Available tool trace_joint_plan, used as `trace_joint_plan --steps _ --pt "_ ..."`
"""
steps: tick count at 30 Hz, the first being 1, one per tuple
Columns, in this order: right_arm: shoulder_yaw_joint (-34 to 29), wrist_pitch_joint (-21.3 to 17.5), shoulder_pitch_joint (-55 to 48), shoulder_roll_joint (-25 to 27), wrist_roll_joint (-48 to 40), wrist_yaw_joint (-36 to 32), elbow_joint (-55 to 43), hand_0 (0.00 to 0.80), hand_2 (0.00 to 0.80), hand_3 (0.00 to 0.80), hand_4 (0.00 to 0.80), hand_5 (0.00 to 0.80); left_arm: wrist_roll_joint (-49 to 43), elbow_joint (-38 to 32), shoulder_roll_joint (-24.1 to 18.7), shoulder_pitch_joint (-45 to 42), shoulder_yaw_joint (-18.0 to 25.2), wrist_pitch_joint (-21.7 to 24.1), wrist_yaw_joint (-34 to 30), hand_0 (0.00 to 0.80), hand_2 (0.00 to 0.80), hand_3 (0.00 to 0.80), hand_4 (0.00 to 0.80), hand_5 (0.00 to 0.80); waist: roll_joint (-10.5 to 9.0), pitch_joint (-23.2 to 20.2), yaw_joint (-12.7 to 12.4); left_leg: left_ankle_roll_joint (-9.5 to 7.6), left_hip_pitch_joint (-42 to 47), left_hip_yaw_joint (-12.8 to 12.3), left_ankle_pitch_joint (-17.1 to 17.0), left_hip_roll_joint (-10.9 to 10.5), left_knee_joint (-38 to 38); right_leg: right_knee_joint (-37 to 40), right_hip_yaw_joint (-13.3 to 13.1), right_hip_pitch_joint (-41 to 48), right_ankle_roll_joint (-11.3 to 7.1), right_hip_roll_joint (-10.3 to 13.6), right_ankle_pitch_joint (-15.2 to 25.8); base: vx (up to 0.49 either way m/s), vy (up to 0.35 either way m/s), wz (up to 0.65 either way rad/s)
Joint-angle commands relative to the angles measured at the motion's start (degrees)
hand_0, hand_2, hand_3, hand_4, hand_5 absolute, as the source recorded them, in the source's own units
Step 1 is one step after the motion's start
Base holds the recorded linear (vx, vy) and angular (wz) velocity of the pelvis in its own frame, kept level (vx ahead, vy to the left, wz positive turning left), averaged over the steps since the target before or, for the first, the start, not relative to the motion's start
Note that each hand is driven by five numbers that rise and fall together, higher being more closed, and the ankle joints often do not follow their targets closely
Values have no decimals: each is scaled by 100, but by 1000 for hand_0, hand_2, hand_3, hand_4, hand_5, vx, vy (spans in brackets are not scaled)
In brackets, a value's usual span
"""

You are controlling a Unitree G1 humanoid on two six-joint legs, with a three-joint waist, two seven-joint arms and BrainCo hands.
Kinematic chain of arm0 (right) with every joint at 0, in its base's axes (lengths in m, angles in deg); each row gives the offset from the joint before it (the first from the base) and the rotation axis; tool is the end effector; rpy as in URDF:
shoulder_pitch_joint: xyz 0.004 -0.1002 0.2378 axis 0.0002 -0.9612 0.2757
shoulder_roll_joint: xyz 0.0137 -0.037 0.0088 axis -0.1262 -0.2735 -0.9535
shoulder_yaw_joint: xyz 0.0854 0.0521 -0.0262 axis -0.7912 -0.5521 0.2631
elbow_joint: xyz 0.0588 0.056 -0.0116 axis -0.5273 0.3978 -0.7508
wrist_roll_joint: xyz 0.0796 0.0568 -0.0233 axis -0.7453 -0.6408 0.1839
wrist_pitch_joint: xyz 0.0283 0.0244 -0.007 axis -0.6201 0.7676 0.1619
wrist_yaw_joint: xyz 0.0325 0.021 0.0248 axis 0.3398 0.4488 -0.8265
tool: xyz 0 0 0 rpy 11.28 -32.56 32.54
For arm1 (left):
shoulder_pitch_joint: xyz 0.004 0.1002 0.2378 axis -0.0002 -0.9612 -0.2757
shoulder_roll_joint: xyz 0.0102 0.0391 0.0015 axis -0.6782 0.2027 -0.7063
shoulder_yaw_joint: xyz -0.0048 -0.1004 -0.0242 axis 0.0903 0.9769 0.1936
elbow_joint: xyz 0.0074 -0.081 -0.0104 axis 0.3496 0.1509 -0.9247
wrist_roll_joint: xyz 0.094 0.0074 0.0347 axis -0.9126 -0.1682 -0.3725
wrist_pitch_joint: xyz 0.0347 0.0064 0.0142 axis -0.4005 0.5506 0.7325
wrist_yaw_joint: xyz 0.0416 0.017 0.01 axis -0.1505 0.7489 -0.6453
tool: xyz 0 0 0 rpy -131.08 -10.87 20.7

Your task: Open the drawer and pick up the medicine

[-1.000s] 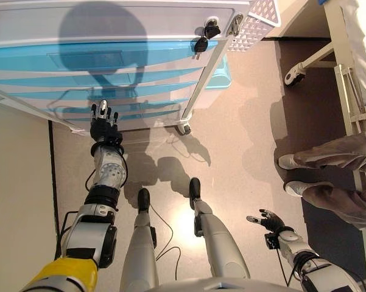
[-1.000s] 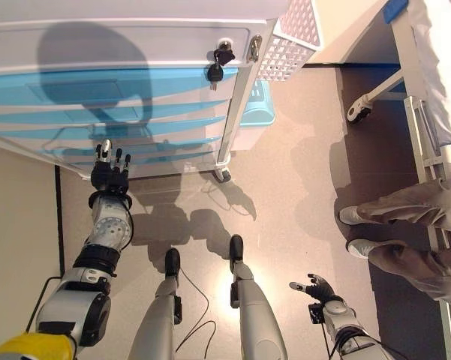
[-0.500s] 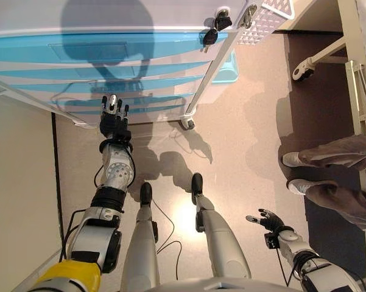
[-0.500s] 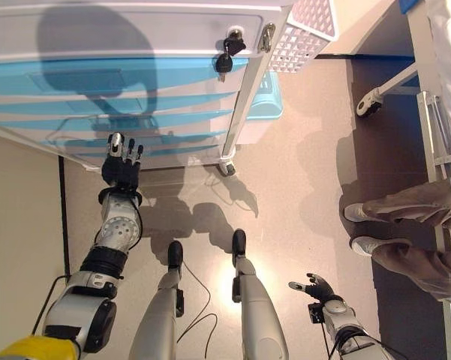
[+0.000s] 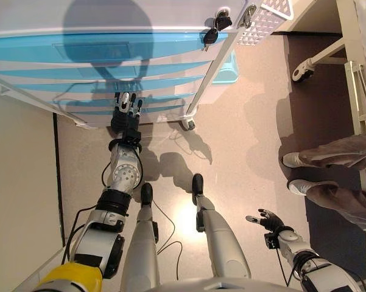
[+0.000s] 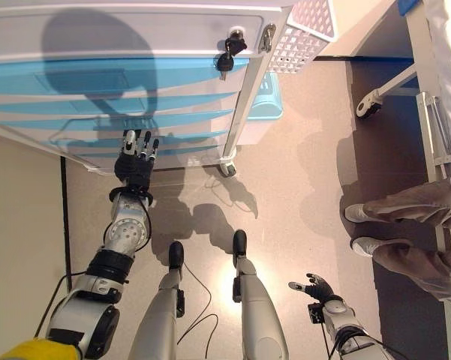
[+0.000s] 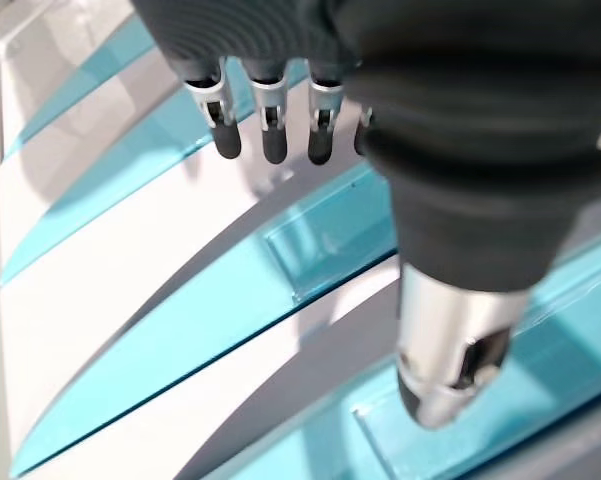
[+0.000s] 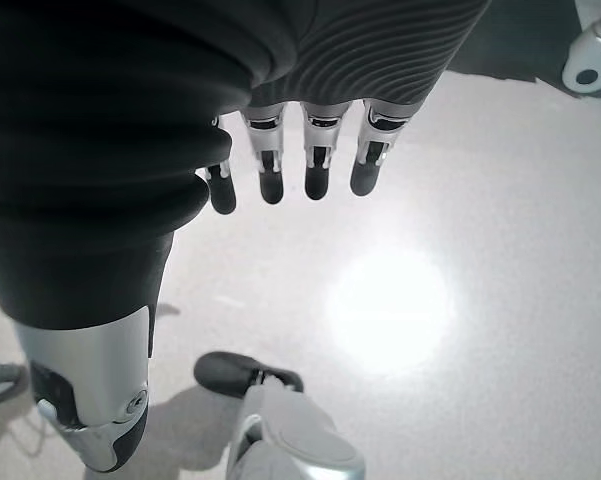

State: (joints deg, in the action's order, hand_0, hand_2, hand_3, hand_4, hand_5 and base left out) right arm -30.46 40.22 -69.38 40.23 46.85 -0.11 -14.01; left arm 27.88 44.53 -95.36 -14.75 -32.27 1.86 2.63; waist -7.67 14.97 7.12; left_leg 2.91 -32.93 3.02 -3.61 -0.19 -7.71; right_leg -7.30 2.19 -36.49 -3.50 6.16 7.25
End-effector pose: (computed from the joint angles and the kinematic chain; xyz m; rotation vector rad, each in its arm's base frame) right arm 0.1628 -0.2436 -0.0788 -0.2458 0.9062 -0.1108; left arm 0.3056 0.1707 0.1100 -0.9563 -0.2407 0.0518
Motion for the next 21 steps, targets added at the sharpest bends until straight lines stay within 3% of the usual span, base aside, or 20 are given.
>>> trace_joint_plan --steps 1,21 --pt "238 -57 -204 366 44 0 47 0 0 0 0 0 -363 -1092 -214 936 -233 152 -625 0 0 0 0 0 177 -280 165 -258 -418 149 362 -226 -483 -252 -4 60 -151 -122 -107 0 0 0" --pt "240 -47 -230 418 106 -32 3 0 0 0 0 0 -364 -1202 -332 1073 -198 190 -644 0 0 0 0 0 172 -311 186 -254 -453 129 367 -220 -517 -258 -16 41 -158 -119 -96 0 0 0"
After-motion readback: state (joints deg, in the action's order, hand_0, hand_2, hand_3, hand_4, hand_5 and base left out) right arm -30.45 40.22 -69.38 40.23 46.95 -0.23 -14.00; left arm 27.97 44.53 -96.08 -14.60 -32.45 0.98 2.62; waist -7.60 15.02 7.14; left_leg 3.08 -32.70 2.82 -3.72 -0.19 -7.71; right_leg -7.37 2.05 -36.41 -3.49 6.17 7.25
